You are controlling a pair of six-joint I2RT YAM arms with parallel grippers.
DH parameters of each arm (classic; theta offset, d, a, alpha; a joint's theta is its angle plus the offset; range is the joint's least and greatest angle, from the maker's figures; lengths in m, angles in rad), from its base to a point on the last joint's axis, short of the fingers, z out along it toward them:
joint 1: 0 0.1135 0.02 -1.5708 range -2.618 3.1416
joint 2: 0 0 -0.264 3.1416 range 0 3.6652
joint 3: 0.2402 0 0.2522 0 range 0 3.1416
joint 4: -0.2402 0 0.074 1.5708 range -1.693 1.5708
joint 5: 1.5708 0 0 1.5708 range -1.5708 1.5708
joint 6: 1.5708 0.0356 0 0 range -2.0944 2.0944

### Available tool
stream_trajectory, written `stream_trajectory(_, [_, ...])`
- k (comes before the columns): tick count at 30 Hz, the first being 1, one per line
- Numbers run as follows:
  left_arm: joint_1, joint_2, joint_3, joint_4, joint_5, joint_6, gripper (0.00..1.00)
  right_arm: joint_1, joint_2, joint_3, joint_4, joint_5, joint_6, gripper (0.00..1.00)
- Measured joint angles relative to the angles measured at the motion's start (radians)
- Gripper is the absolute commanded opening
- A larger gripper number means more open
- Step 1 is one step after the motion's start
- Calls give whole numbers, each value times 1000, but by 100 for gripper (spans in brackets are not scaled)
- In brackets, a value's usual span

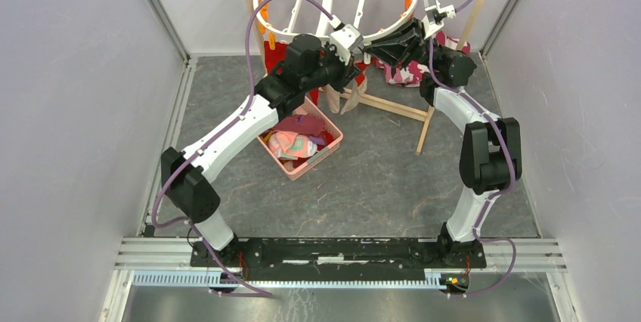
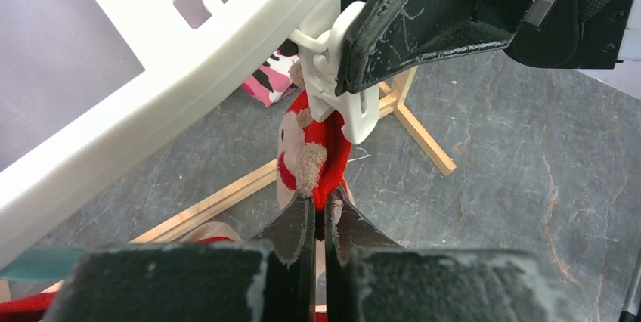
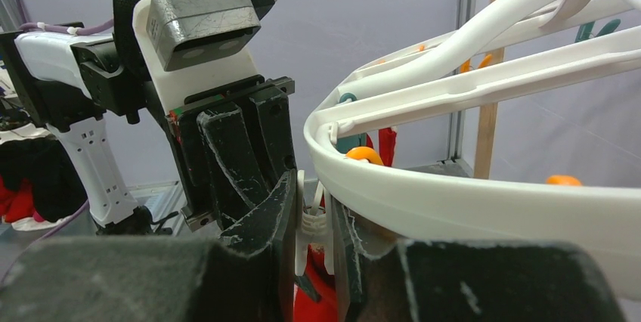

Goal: Clip the socks to the hanger
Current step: Clamp the sock onto the hanger.

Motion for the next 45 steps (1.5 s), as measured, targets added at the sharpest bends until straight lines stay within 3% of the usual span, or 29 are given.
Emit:
stream_trajectory(37, [6,0,2,86,10,-112,2,2,13,0,0,-2,47,16])
stream_trajectory(43, [6,-1,2,91,11,-115,2,2,14,0,0,-2,47,19])
stream_trajectory(45, [6,-1,2,91,11,-116,2,2,14,0,0,-2,48,25])
